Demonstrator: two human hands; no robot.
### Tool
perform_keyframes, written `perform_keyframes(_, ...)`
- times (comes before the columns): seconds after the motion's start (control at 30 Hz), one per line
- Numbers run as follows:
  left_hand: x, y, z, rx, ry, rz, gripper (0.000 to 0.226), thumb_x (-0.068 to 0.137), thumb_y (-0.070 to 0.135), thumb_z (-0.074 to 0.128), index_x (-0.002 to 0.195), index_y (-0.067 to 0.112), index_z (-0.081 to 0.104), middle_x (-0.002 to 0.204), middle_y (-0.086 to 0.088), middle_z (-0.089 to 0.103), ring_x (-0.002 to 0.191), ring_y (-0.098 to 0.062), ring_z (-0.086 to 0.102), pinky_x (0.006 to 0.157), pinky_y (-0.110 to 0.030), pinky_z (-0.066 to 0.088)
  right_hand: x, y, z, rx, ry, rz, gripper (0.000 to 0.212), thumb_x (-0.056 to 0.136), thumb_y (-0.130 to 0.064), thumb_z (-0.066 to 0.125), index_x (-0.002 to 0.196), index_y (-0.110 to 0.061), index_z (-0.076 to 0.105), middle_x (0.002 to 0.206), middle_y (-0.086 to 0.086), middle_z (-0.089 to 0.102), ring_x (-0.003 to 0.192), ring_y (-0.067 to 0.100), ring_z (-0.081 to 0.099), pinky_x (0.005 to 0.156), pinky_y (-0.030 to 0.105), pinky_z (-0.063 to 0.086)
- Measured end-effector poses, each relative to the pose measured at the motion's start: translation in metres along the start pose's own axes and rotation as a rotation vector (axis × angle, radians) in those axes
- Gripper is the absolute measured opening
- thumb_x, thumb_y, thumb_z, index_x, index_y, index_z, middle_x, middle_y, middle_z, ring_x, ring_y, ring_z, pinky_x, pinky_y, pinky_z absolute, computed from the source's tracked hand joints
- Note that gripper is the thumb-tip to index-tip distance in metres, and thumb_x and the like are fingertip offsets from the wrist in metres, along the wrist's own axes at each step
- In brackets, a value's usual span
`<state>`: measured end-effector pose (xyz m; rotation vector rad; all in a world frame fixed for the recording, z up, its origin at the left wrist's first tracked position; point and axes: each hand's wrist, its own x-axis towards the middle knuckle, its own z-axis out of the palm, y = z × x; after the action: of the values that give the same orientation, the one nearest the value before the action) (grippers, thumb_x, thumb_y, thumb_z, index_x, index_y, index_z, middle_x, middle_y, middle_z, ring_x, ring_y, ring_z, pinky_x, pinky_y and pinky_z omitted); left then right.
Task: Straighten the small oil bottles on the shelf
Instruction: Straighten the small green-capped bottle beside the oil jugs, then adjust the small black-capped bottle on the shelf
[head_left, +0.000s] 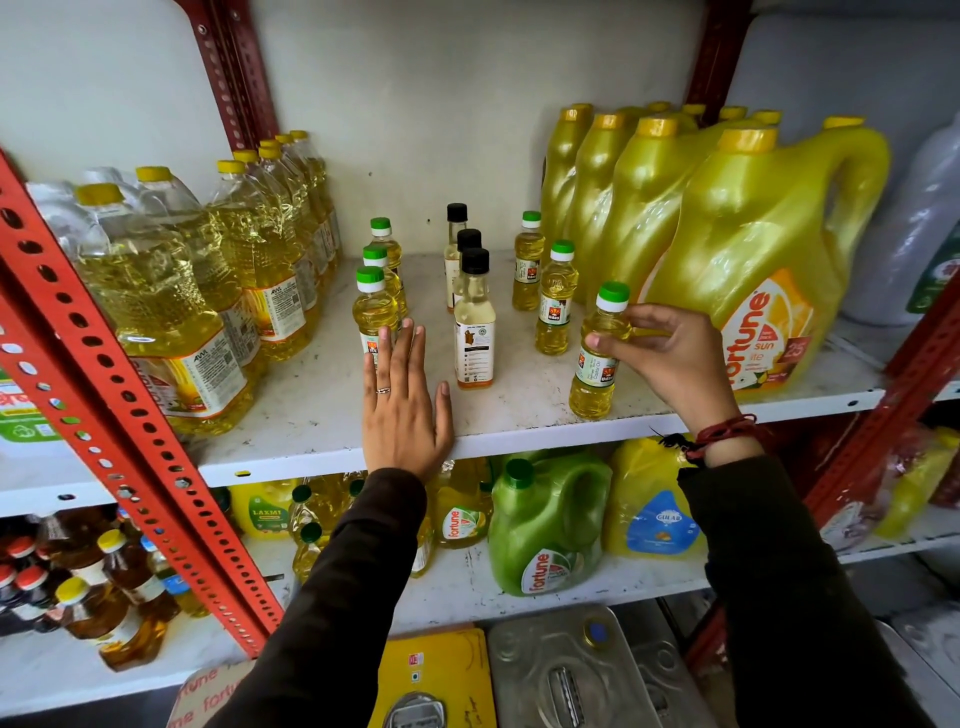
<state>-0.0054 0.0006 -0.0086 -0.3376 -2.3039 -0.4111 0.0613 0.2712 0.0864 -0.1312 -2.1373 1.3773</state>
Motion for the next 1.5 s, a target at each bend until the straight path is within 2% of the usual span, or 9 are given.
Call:
perform_keyframes(0.37, 0.0, -0.001, 0.0, 0.016, -0.009, -0.004, 0.071, 0.103, 0.041, 0.029, 0.164, 0.008, 0.016, 0.173, -0.01, 0.011, 0.16, -0.025, 0.0, 0.129, -0.034, -0.012, -0.002, -0.002, 0.001, -0.071, -0.024, 0.011, 0.053, 0.063, -0.041, 0.091, 0.111, -0.03, 0.07, 0.109, -0.008, 0.072, 0.072, -0.013, 0.069, 0.061, 0.004, 0.05)
perform_keyframes(0.5, 0.001, -0.001, 0.0, 0.019, -0.01, -0.011, 0.071, 0.103, 0.04, 0.032, 0.164, 0.008, 0.016, 0.173, -0.01, 0.011, 0.16, -0.025, 0.001, 0.129, -0.035, -0.012, -0.004, -0.012, 0.004, -0.078, 0.071, -0.003, 0.074, 0.067, -0.048, 0.087, 0.131, -0.025, 0.06, 0.134, -0.003, 0.065, 0.112, 0.011, 0.066, 0.089, 0.023, 0.052)
perform_keyframes(0.63, 0.001, -0.001, -0.001, 0.013, -0.011, -0.014, 0.071, 0.103, 0.041, 0.029, 0.164, 0.008, 0.016, 0.173, -0.009, 0.009, 0.16, -0.024, 0.0, 0.129, -0.034, -0.012, -0.009, -0.044, 0.022, -0.035, 0.262, -0.356, 0.062, 0.081, -0.045, 0.078, 0.134, -0.02, 0.058, 0.135, -0.004, 0.061, 0.128, 0.011, 0.058, 0.107, 0.028, 0.048)
perform_keyframes(0.8, 0.0, 0.0, -0.002, 0.014, -0.021, -0.007, 0.07, 0.103, 0.04, 0.031, 0.164, 0.007, 0.018, 0.172, -0.01, 0.01, 0.16, -0.023, -0.001, 0.129, -0.034, -0.012, -0.001, -0.066, 0.074, -0.088, -0.234, -0.178, 0.065, 0.091, -0.042, 0.065, 0.147, -0.016, 0.044, 0.152, 0.003, 0.05, 0.139, 0.013, 0.049, 0.109, 0.022, 0.041)
perform_keyframes(0.9, -0.001, -0.001, -0.004, 0.008, -0.025, -0.007, 0.07, 0.103, 0.039, 0.03, 0.164, 0.008, 0.017, 0.172, -0.009, 0.01, 0.16, -0.023, -0.001, 0.129, -0.035, -0.011, 0.015, -0.066, 0.107, 0.001, -0.329, -0.008, 0.061, 0.096, -0.028, 0.064, 0.149, -0.009, 0.041, 0.156, 0.009, 0.044, 0.145, 0.02, 0.043, 0.119, 0.032, 0.035)
perform_keyframes(1.0, 0.0, -0.001, -0.005, 0.006, -0.031, -0.01, 0.07, 0.103, 0.04, 0.028, 0.164, 0.008, 0.017, 0.173, -0.009, 0.011, 0.16, -0.022, -0.001, 0.129, -0.034, -0.011, 0.03, -0.057, 0.127, 0.073, -0.334, 0.038, 0.048, 0.095, -0.017, 0.064, 0.14, -0.006, 0.051, 0.146, 0.014, 0.055, 0.138, 0.024, 0.051, 0.117, 0.038, 0.039)
perform_keyframes(1.17, 0.0, -0.002, -0.003, 0.011, -0.048, 0.0, 0.07, 0.103, 0.041, 0.025, 0.164, 0.008, 0.016, 0.173, -0.01, 0.009, 0.16, -0.023, -0.001, 0.129, -0.035, -0.01, 0.038, -0.047, 0.133, 0.11, -0.24, -0.012, 0.02, 0.091, -0.006, 0.067, 0.111, -0.007, 0.068, 0.117, 0.013, 0.073, 0.11, 0.022, 0.068, 0.075, 0.0, 0.045)
perform_keyframes(1.3, -0.001, -0.002, -0.003, 0.013, -0.051, 0.008, 0.071, 0.103, 0.042, 0.025, 0.164, 0.008, 0.015, 0.172, -0.01, 0.009, 0.16, -0.024, 0.0, 0.13, -0.037, -0.008, 0.038, -0.042, 0.135, 0.069, -0.13, -0.03, 0.026, 0.084, -0.018, 0.078, 0.105, -0.016, 0.064, 0.107, 0.007, 0.072, 0.097, 0.019, 0.068, 0.083, 0.023, 0.053)
perform_keyframes(1.5, -0.001, -0.001, -0.003, 0.002, -0.059, 0.008, 0.071, 0.102, 0.042, 0.026, 0.164, 0.008, 0.017, 0.172, -0.01, 0.009, 0.16, -0.025, 0.001, 0.13, -0.038, -0.007, 0.035, -0.041, 0.138, 0.015, -0.04, -0.066, 0.042, 0.073, -0.032, 0.087, 0.102, -0.014, 0.063, 0.095, 0.0, 0.069, 0.082, 0.014, 0.066, 0.074, 0.026, 0.055)
